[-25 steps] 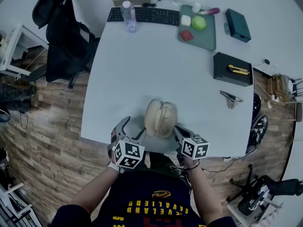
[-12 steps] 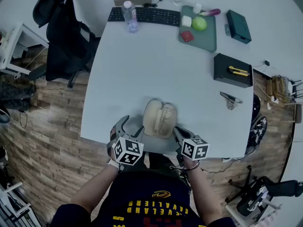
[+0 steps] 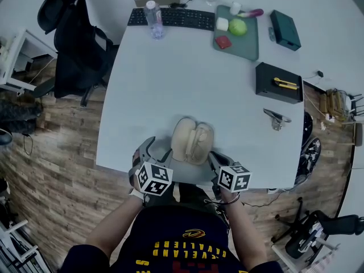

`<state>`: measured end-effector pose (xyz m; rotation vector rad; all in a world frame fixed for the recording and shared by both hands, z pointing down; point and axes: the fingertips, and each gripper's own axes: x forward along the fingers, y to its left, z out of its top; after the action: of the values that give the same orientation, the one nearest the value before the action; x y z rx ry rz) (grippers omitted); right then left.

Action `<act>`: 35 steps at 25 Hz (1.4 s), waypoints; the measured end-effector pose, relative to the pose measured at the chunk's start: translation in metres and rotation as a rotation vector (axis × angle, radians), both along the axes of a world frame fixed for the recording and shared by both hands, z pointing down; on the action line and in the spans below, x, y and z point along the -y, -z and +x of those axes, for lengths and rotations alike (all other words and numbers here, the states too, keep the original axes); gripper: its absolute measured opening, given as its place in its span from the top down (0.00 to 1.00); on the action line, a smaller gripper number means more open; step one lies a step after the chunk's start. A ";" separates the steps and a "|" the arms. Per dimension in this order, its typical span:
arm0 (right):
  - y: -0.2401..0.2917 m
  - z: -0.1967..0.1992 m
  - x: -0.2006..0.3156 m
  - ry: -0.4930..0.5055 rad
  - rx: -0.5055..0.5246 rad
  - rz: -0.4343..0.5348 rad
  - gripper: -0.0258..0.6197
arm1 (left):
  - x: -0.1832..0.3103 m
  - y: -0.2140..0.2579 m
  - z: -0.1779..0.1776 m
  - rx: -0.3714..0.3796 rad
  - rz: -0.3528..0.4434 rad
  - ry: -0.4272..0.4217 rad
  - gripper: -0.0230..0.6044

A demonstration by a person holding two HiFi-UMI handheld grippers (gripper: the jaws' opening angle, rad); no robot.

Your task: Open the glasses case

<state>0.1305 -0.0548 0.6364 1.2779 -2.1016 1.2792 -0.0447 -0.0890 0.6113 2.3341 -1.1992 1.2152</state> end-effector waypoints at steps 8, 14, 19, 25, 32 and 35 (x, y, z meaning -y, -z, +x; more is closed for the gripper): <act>-0.001 0.000 0.001 -0.002 -0.001 0.003 0.90 | 0.003 -0.001 0.000 -0.001 0.007 0.001 0.45; -0.001 -0.001 0.002 -0.004 0.002 0.003 0.90 | 0.004 -0.001 -0.001 0.001 0.006 -0.001 0.45; -0.001 -0.001 0.001 -0.006 0.003 0.003 0.90 | 0.003 -0.001 -0.001 0.004 0.007 -0.005 0.45; 0.000 -0.001 0.001 -0.007 0.005 0.000 0.90 | 0.003 -0.001 -0.001 0.004 0.005 -0.008 0.45; 0.006 -0.002 0.002 -0.015 0.028 0.016 0.90 | 0.003 0.002 -0.001 -0.026 0.012 0.002 0.45; 0.015 -0.006 0.006 -0.023 0.038 0.042 0.90 | 0.001 0.005 -0.001 -0.040 0.009 -0.001 0.45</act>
<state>0.1249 -0.0609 0.6209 1.3092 -2.1564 1.2851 -0.0457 -0.0896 0.6061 2.3548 -1.1929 1.1595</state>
